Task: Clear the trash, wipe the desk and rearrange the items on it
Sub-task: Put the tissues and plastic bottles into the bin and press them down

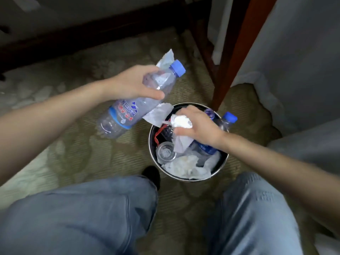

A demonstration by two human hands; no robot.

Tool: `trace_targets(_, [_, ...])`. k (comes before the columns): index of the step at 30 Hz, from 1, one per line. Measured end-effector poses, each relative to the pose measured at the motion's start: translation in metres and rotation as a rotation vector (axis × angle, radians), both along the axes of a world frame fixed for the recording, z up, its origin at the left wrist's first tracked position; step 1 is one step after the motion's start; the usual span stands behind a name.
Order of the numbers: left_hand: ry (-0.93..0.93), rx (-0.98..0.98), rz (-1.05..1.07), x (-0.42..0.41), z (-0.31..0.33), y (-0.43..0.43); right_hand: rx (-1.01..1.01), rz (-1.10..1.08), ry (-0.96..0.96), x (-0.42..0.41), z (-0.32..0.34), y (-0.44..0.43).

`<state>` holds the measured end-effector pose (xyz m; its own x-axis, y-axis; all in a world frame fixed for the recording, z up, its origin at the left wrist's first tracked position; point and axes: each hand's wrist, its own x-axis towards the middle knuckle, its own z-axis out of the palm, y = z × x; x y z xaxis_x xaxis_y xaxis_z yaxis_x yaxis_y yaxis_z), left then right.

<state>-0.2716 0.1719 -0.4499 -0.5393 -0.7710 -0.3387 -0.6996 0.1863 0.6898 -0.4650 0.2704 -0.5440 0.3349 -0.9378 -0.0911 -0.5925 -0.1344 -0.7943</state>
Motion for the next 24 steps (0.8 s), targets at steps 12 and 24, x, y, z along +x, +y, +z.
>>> trace_targets(12, [0.687, 0.365, 0.207, -0.024, 0.000, 0.028, -0.001, 0.179, 0.204, -0.039, 0.052, 0.006])
trace_targets(24, [-0.046, 0.347, 0.477, -0.082, -0.109, 0.072, -0.202, 0.059, 0.394, -0.054, 0.029, 0.032])
